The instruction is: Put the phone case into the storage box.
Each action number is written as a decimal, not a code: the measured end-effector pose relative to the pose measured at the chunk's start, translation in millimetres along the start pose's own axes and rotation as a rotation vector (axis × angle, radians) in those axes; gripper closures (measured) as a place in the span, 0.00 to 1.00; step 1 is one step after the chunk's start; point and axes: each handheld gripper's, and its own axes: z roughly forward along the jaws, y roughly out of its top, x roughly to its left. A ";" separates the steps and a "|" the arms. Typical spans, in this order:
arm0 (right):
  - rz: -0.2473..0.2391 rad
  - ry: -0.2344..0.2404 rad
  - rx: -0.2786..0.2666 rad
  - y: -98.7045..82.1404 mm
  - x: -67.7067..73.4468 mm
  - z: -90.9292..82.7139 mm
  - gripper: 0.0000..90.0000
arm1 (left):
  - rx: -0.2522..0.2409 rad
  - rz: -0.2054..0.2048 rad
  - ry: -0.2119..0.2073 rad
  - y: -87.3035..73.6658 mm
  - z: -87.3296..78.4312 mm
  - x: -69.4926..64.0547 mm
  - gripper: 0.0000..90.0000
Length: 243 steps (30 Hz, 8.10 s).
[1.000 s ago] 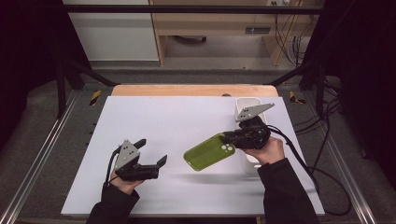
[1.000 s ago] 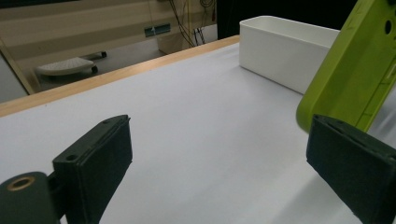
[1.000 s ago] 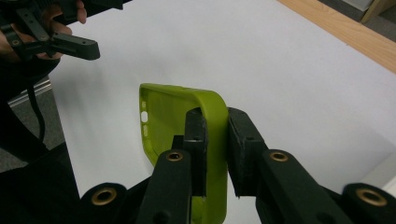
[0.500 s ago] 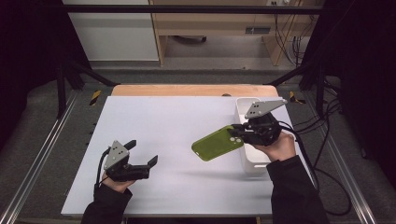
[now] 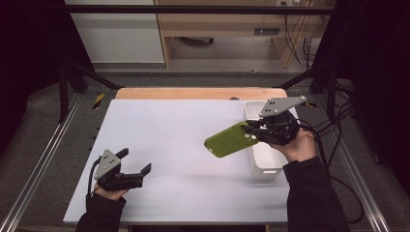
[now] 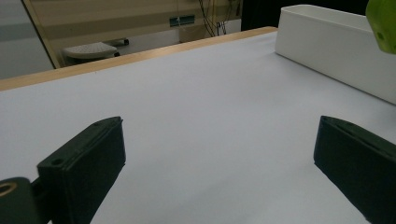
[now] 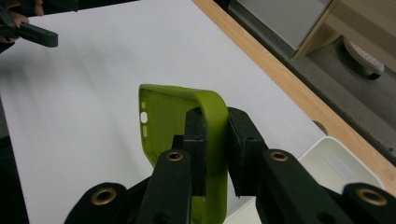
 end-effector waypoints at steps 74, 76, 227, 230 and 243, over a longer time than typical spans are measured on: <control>-0.295 -0.307 0.093 17.4 -54.9 -31.2 0.88 | 0.008 0.051 -0.049 -18.8 6.4 10.9 0.04; -0.301 -0.310 0.099 17.1 -56.6 -30.7 0.88 | 0.007 0.051 -0.050 -18.8 6.4 10.9 0.04; -0.741 -0.064 0.525 -4.8 -157.0 128.5 0.88 | 0.068 0.066 -0.088 -28.5 28.2 8.9 0.04; -0.741 -0.060 0.530 -3.9 -157.8 131.3 0.88 | 0.069 0.066 -0.087 -28.6 28.4 8.9 0.04; -0.736 -0.071 0.543 -5.0 -160.3 136.0 0.87 | 0.074 0.068 -0.086 -28.9 29.1 8.9 0.04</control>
